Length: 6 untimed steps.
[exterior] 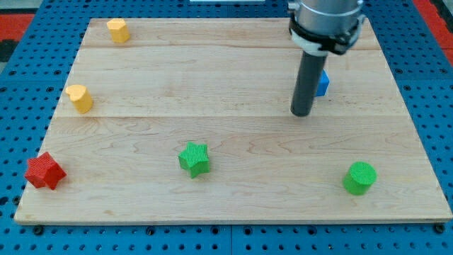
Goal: Move the blue cube towards the red circle
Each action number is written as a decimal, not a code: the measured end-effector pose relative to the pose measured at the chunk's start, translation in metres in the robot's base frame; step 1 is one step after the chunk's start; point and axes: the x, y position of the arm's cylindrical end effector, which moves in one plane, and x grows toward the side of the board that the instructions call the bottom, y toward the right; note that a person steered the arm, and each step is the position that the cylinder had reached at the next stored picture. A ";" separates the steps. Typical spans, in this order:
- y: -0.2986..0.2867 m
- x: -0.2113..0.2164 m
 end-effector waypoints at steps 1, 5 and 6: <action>0.012 -0.016; 0.013 -0.053; 0.013 -0.066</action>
